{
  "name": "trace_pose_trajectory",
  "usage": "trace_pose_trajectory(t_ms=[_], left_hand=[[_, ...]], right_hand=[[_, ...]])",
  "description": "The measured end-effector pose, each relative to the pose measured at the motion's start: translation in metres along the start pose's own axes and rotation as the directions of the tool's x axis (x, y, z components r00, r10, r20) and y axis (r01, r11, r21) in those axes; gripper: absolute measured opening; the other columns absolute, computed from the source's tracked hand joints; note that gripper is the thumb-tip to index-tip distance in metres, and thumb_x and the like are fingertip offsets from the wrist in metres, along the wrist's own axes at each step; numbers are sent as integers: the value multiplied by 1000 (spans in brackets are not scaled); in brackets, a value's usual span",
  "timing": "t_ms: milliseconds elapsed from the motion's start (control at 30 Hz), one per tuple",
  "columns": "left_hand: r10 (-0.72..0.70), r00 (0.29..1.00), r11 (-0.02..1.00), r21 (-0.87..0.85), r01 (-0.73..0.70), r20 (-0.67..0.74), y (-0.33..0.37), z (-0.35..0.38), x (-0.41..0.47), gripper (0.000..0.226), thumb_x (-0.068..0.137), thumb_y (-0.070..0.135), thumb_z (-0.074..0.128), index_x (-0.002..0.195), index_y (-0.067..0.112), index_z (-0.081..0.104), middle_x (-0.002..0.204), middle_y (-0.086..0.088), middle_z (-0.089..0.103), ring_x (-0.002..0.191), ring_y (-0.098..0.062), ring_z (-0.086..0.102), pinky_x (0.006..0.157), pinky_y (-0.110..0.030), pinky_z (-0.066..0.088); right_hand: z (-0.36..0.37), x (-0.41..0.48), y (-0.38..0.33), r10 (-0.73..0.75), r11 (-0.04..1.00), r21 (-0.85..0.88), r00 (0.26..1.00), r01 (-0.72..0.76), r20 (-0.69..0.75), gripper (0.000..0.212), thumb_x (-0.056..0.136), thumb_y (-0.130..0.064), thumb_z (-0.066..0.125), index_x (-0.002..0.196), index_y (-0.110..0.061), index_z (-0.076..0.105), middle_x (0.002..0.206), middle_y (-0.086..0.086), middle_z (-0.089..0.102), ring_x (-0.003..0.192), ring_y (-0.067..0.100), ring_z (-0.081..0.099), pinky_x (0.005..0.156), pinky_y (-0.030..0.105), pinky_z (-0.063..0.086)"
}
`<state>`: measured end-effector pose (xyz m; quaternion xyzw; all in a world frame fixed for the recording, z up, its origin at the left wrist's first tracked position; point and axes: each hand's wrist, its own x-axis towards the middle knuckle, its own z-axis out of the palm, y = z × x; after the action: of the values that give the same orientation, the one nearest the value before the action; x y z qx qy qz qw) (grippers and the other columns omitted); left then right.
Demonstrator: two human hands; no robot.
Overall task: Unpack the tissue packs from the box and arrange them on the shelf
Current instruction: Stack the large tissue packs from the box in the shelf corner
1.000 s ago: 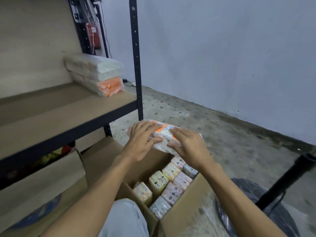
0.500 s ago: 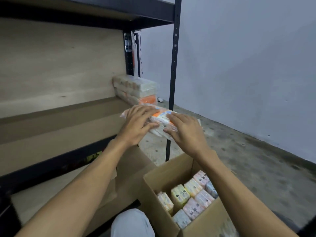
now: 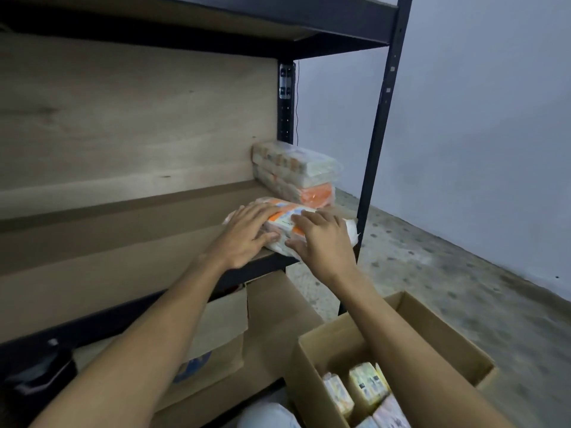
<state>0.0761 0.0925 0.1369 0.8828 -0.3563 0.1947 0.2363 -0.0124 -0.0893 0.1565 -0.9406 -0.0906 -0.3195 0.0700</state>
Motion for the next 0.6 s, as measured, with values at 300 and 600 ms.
trace_pose_trajectory(t_ms=[300,600], left_hand=[[-142,990,981,134,144,-18,-37,6,16,62,94,43,49,149,35,21,159,5,18,148,-18,7,120,-44,7],[-554,811,827,238,510,187,-36,10,-9,65,96,58,30,150,23,24,161,-2,12,148,-23,6,120,-45,7]], right_hand=[[47,37,-13,73,995,66,997,-72,-3,47,82,-34,68,122,-13,59,127,11,59,119,36,48,101,46,33],[53,63,-24,190,944,270,981,-190,26,58,78,-40,67,129,-16,55,139,10,50,131,29,40,108,40,30]])
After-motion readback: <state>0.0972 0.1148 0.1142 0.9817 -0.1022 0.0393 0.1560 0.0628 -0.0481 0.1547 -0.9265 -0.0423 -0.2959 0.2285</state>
